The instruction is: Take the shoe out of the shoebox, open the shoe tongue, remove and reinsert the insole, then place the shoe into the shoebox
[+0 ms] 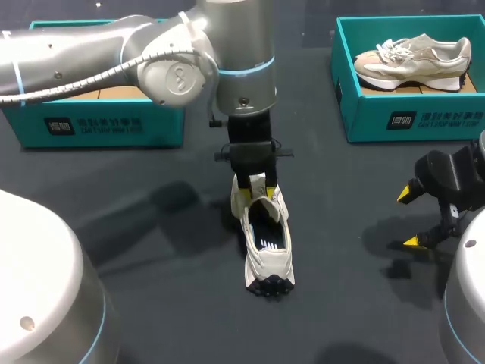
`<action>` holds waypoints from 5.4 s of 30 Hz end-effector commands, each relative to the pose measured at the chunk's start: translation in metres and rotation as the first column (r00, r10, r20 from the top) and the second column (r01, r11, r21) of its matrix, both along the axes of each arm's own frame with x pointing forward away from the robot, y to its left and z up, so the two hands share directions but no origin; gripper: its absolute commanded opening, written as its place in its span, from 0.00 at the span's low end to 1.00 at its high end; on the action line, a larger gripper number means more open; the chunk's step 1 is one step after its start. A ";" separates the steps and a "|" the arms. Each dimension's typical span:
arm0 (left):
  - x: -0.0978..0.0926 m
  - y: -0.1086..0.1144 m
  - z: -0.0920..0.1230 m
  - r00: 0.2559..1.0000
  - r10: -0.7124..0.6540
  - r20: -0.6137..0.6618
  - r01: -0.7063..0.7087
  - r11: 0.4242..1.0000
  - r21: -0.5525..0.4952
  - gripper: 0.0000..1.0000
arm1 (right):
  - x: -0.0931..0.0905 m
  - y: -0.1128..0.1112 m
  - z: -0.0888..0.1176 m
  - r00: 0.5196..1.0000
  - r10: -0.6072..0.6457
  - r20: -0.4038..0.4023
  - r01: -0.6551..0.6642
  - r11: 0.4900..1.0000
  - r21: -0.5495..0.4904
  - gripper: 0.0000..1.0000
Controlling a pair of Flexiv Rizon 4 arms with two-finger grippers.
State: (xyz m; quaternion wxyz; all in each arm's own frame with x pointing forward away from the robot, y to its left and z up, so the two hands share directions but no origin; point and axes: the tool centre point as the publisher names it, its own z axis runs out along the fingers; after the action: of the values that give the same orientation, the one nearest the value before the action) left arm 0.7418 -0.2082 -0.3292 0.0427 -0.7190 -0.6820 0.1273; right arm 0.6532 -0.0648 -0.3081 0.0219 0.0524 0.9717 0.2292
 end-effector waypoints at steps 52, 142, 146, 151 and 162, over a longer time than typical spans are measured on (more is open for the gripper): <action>-0.055 0.003 0.023 0.993 0.050 0.107 -0.042 0.996 -0.078 0.29 | -0.002 0.000 0.000 1.000 -0.002 0.002 0.002 1.000 -0.003 1.00; -0.144 -0.010 0.015 0.007 0.997 0.081 -0.981 -0.009 0.193 1.00 | -0.002 0.000 0.000 1.000 -0.002 0.002 0.002 1.000 -0.003 1.00; -0.144 -0.014 0.005 -0.010 0.995 0.095 -0.978 -0.029 0.205 1.00 | -0.002 0.000 0.000 1.000 -0.002 0.002 0.002 1.000 -0.003 1.00; -0.147 -0.018 -0.011 -0.053 0.993 0.106 -0.976 -0.074 0.204 1.00 | -0.002 0.000 0.000 1.000 -0.002 0.002 0.002 1.000 -0.003 1.00; -0.155 -0.023 -0.035 -0.098 0.986 0.137 -0.975 -0.123 0.186 1.00 | -0.002 0.000 0.000 1.000 -0.002 0.002 0.002 1.000 -0.003 1.00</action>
State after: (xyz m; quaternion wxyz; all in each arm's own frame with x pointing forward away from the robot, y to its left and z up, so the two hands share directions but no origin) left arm 0.5897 -0.2234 -0.3582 0.0350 0.0353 -0.9970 0.0598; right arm 0.6532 -0.0648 -0.3081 0.0219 0.0524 0.9717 0.2292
